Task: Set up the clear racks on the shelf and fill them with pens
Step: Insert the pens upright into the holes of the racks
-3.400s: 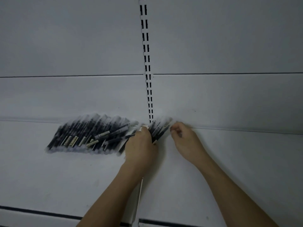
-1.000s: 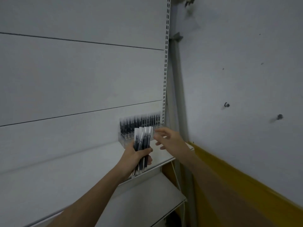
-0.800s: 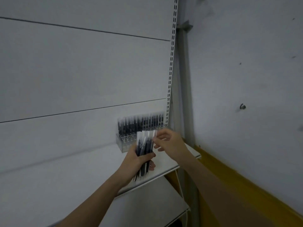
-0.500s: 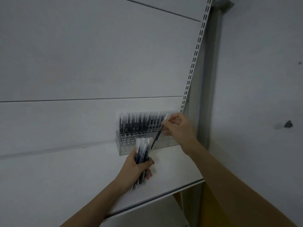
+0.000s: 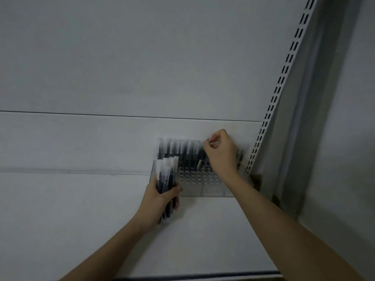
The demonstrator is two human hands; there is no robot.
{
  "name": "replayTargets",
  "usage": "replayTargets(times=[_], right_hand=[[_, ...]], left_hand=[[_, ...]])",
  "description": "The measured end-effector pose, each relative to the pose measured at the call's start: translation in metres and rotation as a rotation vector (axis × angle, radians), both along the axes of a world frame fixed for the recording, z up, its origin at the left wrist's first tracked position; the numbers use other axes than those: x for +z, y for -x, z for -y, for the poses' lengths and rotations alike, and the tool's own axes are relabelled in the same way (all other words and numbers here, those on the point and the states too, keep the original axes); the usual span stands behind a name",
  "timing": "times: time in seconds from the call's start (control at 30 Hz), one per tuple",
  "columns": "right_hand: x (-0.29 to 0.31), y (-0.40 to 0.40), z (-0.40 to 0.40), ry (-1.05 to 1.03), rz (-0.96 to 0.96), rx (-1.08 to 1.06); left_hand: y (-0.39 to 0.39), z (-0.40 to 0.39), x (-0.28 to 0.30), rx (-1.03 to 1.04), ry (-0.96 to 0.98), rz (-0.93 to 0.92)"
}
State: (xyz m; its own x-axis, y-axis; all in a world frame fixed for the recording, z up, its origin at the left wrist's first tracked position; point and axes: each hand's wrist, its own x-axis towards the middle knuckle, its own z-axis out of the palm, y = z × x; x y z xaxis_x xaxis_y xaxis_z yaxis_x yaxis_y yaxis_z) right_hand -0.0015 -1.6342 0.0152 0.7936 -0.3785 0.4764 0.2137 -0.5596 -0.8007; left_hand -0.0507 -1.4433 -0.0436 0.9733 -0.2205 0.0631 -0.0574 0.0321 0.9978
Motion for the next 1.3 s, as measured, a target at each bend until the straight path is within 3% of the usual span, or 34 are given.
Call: replayTargets(times=[0.2, 0.63, 0.87, 1.07, 1.3], right_hand=[[-0.03, -0.01, 0.004, 0.215, -0.096, 0.132], [-0.098, 0.071, -0.025, -0.208, 0.114, 0.157], [-0.106, 0.063, -0.02, -0.294, 0.013, 0.265], [-0.094, 0.072, -0.025, -0.495, 0.004, 0.422], [-0.093, 0.072, -0.018, -0.453, 0.033, 0.274]], left_hand=[[0.003, 0.021, 0.002, 0.043, -0.036, 0.015], [-0.019, 0.019, -0.016, -0.35, -0.079, -0.005], [-0.021, 0.026, -0.022, -0.38, 0.052, -0.011], [-0.019, 0.027, -0.019, -0.361, 0.098, -0.046], [-0.018, 0.025, -0.016, -0.313, 0.116, -0.079]])
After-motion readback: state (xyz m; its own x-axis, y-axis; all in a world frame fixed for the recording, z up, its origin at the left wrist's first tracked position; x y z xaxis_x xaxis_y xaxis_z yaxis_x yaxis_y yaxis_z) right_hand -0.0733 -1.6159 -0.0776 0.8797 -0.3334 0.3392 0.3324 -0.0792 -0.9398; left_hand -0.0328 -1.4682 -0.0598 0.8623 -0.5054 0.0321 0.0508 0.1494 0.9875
